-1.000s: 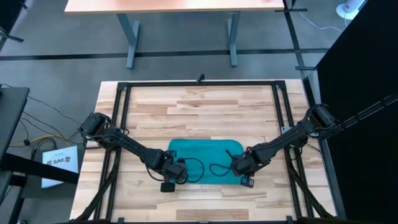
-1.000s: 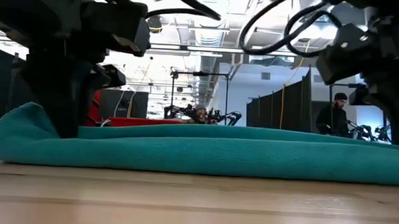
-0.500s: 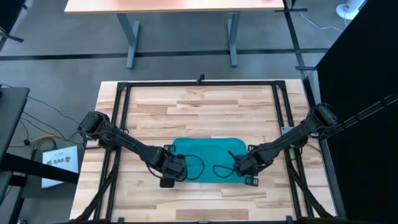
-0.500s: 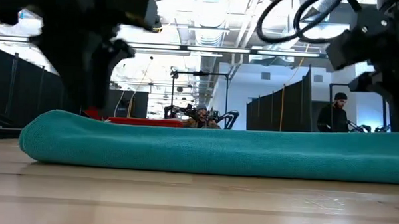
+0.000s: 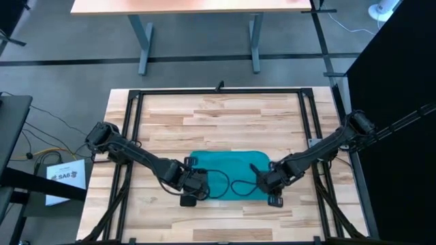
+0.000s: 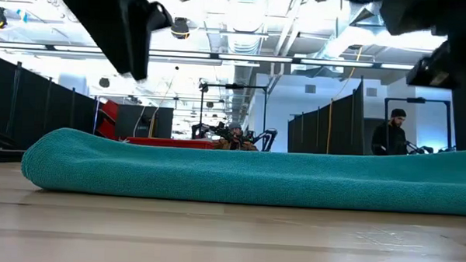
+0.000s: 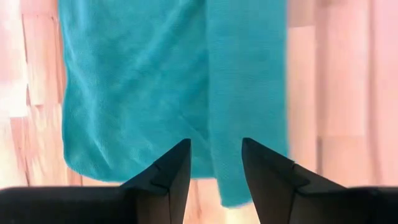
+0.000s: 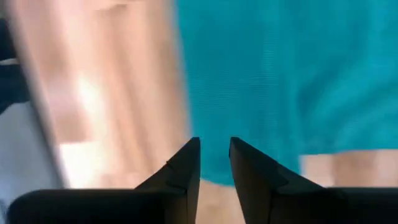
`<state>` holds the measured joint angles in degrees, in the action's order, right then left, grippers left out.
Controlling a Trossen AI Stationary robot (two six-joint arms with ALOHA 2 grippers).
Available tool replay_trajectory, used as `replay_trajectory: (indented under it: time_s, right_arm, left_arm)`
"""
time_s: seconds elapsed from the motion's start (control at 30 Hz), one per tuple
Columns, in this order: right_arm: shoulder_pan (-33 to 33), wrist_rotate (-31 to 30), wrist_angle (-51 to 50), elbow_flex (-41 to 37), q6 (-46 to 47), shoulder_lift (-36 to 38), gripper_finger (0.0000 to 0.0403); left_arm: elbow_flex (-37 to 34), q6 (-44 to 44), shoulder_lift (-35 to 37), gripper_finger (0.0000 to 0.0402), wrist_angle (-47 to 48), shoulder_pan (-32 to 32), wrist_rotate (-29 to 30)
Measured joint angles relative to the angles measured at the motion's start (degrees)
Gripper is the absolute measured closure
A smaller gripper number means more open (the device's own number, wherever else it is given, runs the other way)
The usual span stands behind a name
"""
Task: Roll towel
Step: Roll the blue towel
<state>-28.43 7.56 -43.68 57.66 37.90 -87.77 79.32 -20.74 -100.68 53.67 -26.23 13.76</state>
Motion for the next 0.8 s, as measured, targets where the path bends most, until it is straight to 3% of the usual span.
replay_trajectory:
  time_s: [0.17, 0.3, 0.47, 0.57, 0.8]
  right_arm:
    - [-1.55, 2.61, 2.33, 3.58, 2.94, 0.02, 0.0279]
    - [-4.07, 3.98, 8.21, 3.68, 5.39, -0.94, 0.0218]
    - [-6.18, 2.37, 7.3, 3.66, 6.26, -4.62, 0.0147]
    - [-7.33, -0.47, 6.77, 3.66, 5.57, -6.95, 0.0135]
    - [-7.41, -4.16, 0.56, 3.64, 5.17, -10.37, 0.0133]
  left_arm:
    - [4.7, -3.08, 0.04, 0.0276, 2.71, -2.89, 0.08]
    - [6.38, -5.72, -0.81, 0.0277, 2.67, -6.29, 1.51]
    - [8.33, -8.05, -5.99, 0.0277, 2.84, -10.34, 4.56]
    - [9.22, -6.85, -9.88, 0.0277, 2.92, -11.84, 8.25]
    - [9.23, -4.67, -14.77, 0.0277, 3.63, -11.55, 8.91]
